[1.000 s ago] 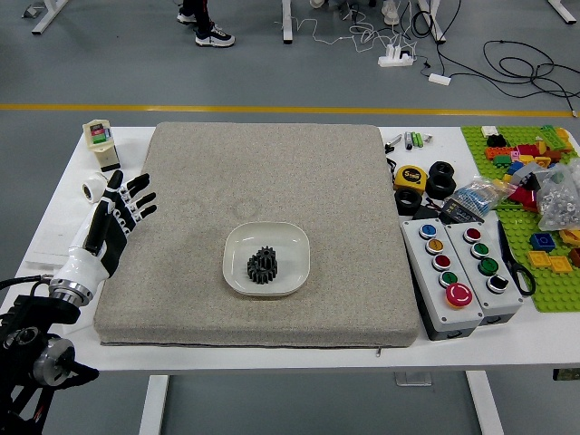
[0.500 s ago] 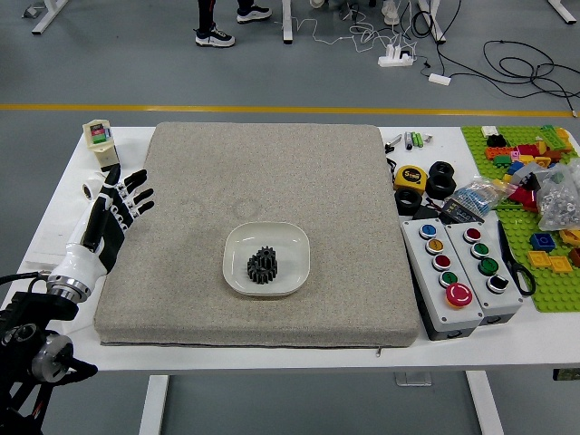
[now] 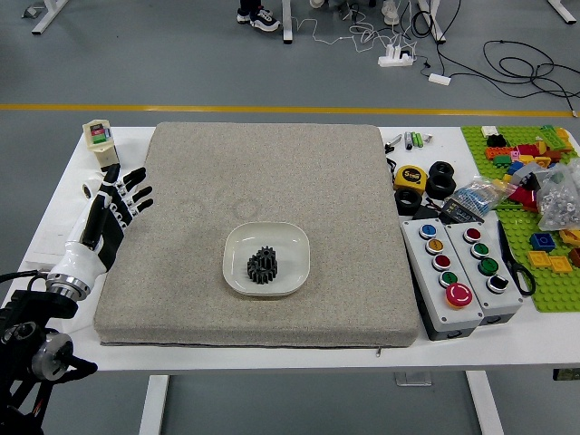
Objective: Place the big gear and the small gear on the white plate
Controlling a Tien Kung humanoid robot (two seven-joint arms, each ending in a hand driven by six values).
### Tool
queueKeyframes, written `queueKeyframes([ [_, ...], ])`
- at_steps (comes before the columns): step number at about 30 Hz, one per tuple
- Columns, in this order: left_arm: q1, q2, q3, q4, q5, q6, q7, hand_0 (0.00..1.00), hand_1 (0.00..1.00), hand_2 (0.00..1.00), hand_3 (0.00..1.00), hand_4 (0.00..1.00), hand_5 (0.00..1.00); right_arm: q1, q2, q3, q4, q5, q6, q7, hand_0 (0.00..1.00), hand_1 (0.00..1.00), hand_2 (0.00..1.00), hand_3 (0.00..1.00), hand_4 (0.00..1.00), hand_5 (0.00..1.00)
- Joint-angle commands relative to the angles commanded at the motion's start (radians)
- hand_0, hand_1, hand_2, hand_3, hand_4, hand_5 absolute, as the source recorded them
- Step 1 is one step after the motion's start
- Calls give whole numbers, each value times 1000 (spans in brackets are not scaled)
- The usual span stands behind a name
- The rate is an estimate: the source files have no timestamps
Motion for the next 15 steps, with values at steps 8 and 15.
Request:
queueKeyframes([
  [8,1,-2,-3,-3,-3,3,-4,873,910,958,852,955,998,1,0,1,0,-4,0,0,695,692,772,612,831,650],
  [15,2,-8,-5,0,-2,4,-4,875,913,959,852,955,998,5,0,4,0,-9,-1,1,693,691,772,612,831,650],
])
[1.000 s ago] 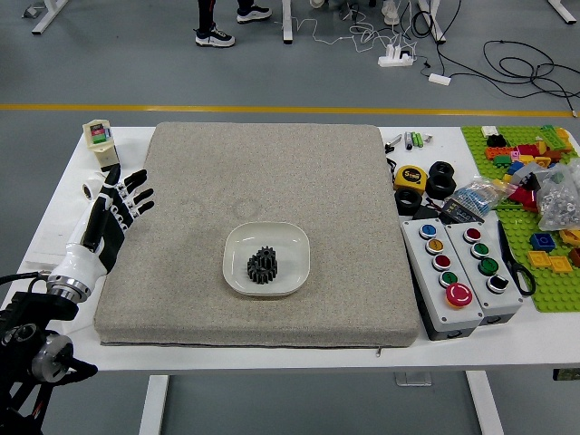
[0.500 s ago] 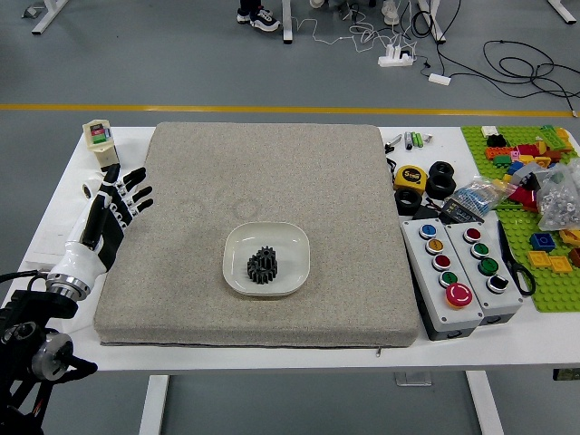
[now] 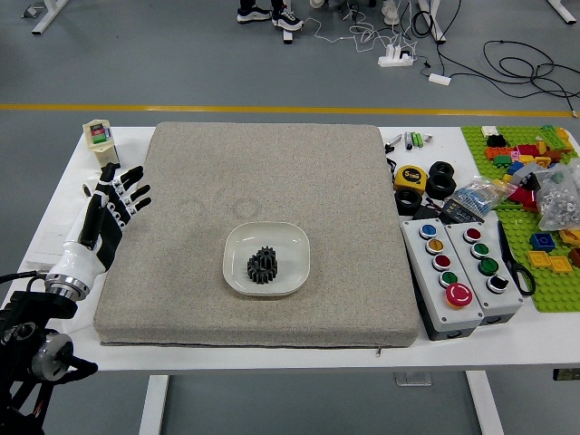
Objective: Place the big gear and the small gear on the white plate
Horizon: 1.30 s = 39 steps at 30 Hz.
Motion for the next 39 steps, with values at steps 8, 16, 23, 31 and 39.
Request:
queueKeyframes([
  [8,-3,2,10,-1,3,0,0,876,910,960,851,954,998,-3,1,-3,0,-10,1,-4,691,691,771,612,830,651],
  [16,8,2,12,0,16,0,2,876,910,960,850,955,998,-8,1,15,0,-34,2,-5,691,690,772,611,829,652],
  [23,8,1,20,1,19,1,1,877,910,960,851,957,998,-10,3,15,0,-53,3,-9,689,687,769,609,829,652],
  [31,8,1,19,2,21,2,2,877,910,961,850,958,998,-11,3,14,0,-50,2,-7,689,687,769,608,829,650],
  [39,6,3,17,0,22,2,2,877,910,961,850,959,998,-7,2,14,0,-43,2,-6,688,686,768,606,827,651],
])
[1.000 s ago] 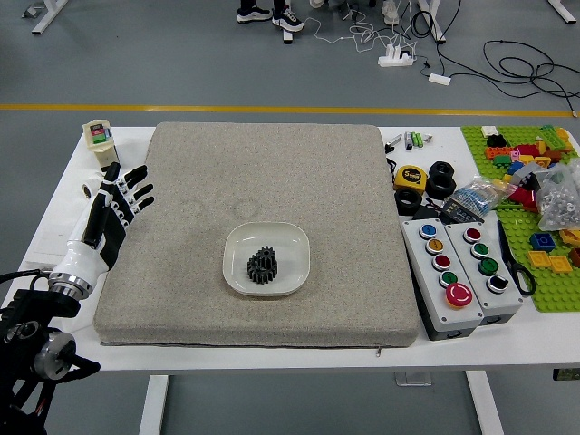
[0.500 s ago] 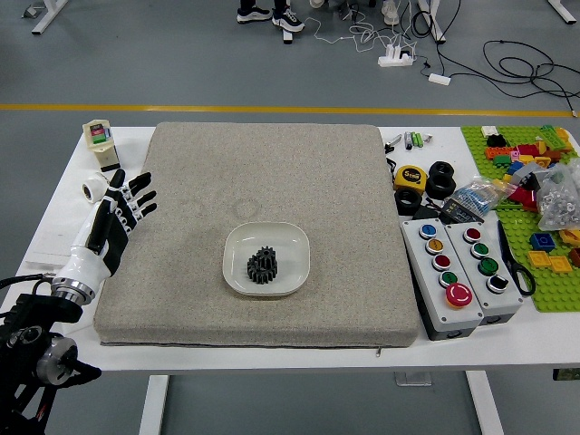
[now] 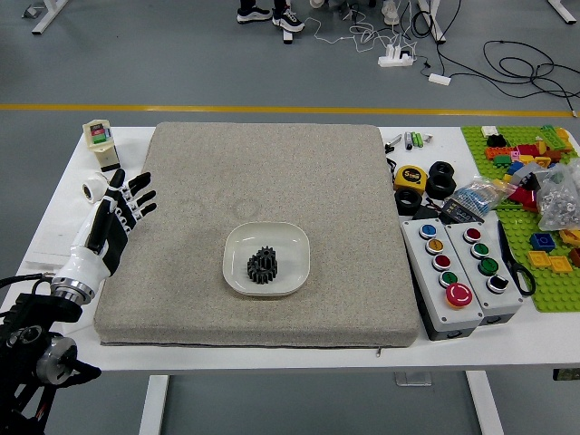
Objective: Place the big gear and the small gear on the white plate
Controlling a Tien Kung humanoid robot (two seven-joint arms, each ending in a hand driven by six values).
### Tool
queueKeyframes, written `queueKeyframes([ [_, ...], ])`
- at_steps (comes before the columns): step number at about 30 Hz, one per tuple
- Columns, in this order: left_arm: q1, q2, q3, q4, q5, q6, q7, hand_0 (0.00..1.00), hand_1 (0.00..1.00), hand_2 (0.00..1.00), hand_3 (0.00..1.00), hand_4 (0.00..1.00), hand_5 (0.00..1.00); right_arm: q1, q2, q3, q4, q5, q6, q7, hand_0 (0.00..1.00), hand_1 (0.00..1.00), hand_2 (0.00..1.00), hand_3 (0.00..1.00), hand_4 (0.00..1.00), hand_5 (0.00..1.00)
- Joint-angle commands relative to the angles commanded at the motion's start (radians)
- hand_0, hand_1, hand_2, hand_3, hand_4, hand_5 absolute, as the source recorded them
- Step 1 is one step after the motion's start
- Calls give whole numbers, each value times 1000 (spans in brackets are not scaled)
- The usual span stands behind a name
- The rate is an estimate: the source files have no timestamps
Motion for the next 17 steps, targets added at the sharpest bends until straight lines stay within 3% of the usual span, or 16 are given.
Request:
queueKeyframes([
  [17,-5,0,-3,-1,2,1,0,877,910,961,851,961,998,4,1,1,0,10,-1,0,688,685,767,606,826,651],
])
